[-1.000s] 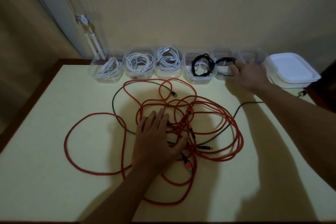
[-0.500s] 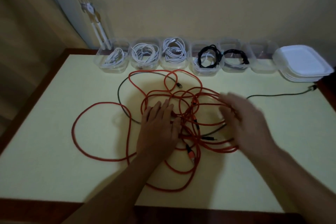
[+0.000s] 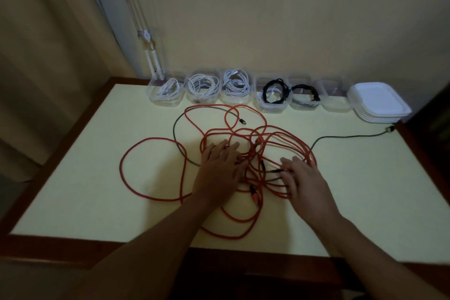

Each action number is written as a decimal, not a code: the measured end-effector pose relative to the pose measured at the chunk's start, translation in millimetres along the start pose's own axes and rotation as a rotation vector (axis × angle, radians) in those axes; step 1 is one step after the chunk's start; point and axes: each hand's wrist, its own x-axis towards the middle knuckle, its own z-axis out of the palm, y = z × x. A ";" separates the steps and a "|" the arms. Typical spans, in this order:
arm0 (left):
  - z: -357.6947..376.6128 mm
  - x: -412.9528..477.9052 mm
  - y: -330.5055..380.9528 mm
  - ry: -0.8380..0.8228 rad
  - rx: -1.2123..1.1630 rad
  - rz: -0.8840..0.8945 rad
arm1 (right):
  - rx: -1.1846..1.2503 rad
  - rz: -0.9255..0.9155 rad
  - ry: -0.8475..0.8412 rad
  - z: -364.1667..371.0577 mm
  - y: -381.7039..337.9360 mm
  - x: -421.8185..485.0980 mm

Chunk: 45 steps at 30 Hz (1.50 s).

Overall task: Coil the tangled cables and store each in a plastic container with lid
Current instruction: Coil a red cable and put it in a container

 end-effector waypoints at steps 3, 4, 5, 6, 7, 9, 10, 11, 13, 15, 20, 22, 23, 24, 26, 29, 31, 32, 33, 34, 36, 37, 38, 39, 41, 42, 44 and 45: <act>-13.7 4.4 1.9 0.134 0.053 0.074 | 0.116 0.080 0.116 -28.6 -14.1 10.7; -22.5 9.1 4.3 0.183 0.040 0.044 | 0.138 0.113 0.155 -38.9 -17.2 17.7; -33.4 14.4 7.9 0.208 0.018 -0.008 | 0.159 0.148 0.189 -48.5 -20.1 25.2; -44.6 20.2 11.6 0.211 0.003 -0.061 | 0.205 0.186 0.213 -58.4 -24.0 33.5; -53.6 24.5 15.6 0.217 0.003 -0.082 | 0.290 0.229 0.223 -68.6 -29.3 41.6; -62.0 27.9 22.1 0.254 -0.033 -0.048 | 0.520 0.303 0.218 -91.0 -46.2 54.8; -65.3 28.8 26.3 0.269 -0.090 -0.043 | 0.618 0.331 0.213 -103.6 -57.2 59.7; -70.3 29.3 31.8 0.252 -0.170 -0.061 | 0.696 0.348 0.199 -117.3 -69.7 63.9; -86.4 29.4 48.4 0.152 -0.349 -0.132 | 0.838 0.362 0.167 -146.1 -96.1 69.9; -105.4 27.5 68.1 0.025 -0.459 -0.186 | 0.991 0.360 0.156 -171.8 -116.5 74.1; -124.7 9.7 107.0 -0.131 -0.437 -0.031 | 1.299 0.350 0.139 -224.5 -145.5 69.0; -127.7 8.3 116.3 -0.093 -0.450 -0.032 | 1.382 0.348 0.114 -242.8 -150.7 62.8; -131.2 8.5 120.8 -0.055 -0.455 -0.031 | 1.409 0.348 0.102 -250.5 -152.2 59.3; -135.2 9.5 124.9 -0.021 -0.441 -0.015 | 1.432 0.347 0.094 -257.0 -153.8 55.2; -145.1 11.0 133.4 0.013 -0.366 0.062 | 1.472 0.342 0.090 -268.9 -154.7 48.0; -160.9 10.8 143.7 0.023 -0.311 0.138 | 1.480 0.324 0.123 -288.9 -152.4 37.6; -178.8 11.7 148.0 0.099 -0.319 0.087 | 1.394 0.368 0.191 -301.8 -146.7 30.3; -190.5 13.4 149.6 0.149 -0.343 0.053 | 1.291 0.400 0.231 -306.5 -143.3 25.6; -203.1 15.1 150.6 0.185 -0.372 0.031 | 1.163 0.430 0.265 -309.8 -138.3 20.9; -216.3 16.6 151.9 0.195 -0.396 0.028 | 1.028 0.455 0.273 -311.7 -133.9 16.0; -241.4 17.8 156.2 0.113 -0.463 0.064 | 0.754 0.500 0.192 -310.6 -129.2 4.8; -252.3 16.7 159.8 0.053 -0.524 0.079 | 0.571 0.512 0.114 -307.7 -129.9 -0.7; -261.7 14.5 164.5 0.016 -0.572 0.087 | 0.335 0.510 0.046 -304.5 -131.2 -5.2; -269.5 12.1 169.5 0.015 -0.592 0.094 | 0.080 0.479 0.026 -302.1 -134.9 -9.8; -280.6 9.1 180.2 0.039 -0.579 0.123 | -0.181 0.299 0.146 -297.4 -151.2 -19.7; -284.4 8.3 185.0 0.035 -0.557 0.140 | -0.115 0.188 0.200 -295.4 -161.2 -23.5; -291.1 3.5 194.9 0.013 -0.492 0.154 | 0.212 0.035 0.189 -290.2 -183.9 -30.9; -293.9 0.4 198.9 0.012 -0.480 0.148 | 0.296 -0.011 0.144 -287.1 -194.8 -34.5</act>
